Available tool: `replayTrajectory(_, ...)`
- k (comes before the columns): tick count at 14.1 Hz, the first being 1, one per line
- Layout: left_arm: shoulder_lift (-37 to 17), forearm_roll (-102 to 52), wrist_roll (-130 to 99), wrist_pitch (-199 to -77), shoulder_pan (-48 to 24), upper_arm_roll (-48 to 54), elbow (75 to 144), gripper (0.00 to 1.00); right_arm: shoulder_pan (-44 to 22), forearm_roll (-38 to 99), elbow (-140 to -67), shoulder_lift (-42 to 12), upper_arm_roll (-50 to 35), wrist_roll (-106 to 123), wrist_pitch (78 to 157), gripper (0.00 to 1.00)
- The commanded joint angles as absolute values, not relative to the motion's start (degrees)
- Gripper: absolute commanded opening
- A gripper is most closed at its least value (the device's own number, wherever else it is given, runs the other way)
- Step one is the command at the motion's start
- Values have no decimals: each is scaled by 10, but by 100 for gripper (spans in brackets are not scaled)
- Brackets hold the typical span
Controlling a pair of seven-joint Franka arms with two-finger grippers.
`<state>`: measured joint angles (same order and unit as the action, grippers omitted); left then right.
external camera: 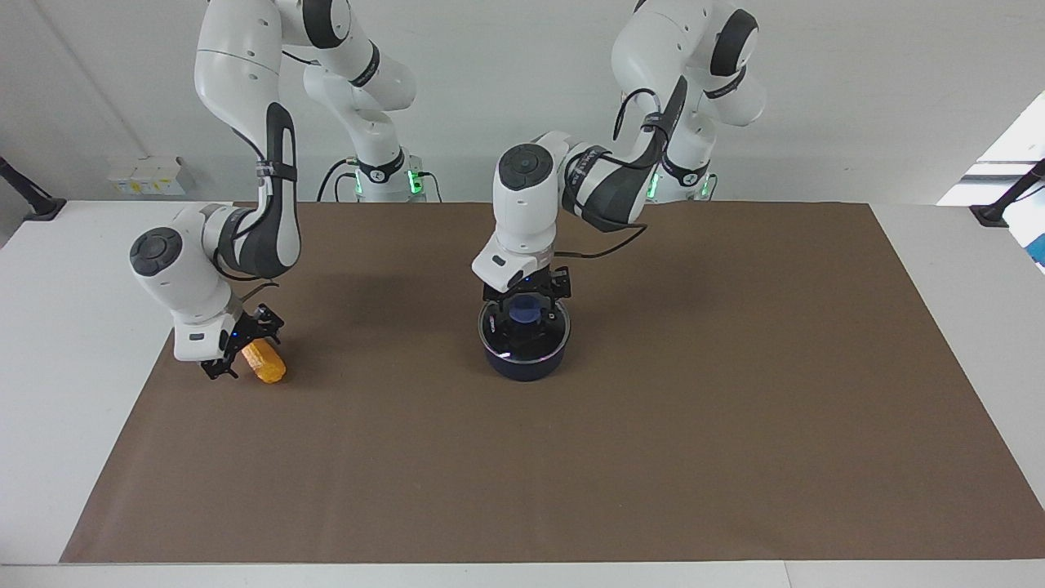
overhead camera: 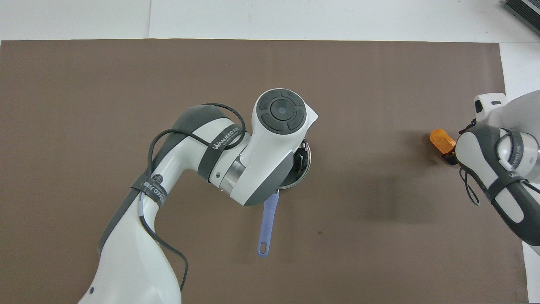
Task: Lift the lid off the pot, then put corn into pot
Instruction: 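Lift the lid with the left gripper while the right gripper lifts the corn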
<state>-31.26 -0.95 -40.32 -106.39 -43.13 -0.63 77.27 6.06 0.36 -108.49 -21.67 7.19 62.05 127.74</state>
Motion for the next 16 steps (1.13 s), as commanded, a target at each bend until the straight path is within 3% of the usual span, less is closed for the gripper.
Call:
replayTrajectory(1,-321,-1,-411,-1055,-438,-16,753,100,60,18,-1098,-207,71,635,1284,100)
replayTrajectory(3,-320,-1,-411,-1052,-438,-16,754,99,60,18,-1100,-207,71,628,1285,100)
replayTrajectory(5,-319,-2,-412,-1051,-438,-16,755,65,59,18,-1104,-207,71,627,1285,100)
replayTrajectory(6,-318,-1,-413,-1052,-438,-16,755,46,58,18,-1105,-207,71,627,1286,80)
replayTrajectory(8,-316,0,-414,-1051,-438,-18,755,20,59,18,-1105,-207,71,618,1285,22)
replayTrajectory(9,-313,0,-414,-1051,-438,-20,755,8,59,19,-1107,-206,71,607,1283,0)
replayTrajectory(11,-309,-1,-413,-1048,-435,-21,755,0,56,19,-1107,-206,71,585,1281,0)
replayTrajectory(16,-266,1,-411,-1006,-427,-25,754,0,56,34,-1084,-205,70,542,1252,0)
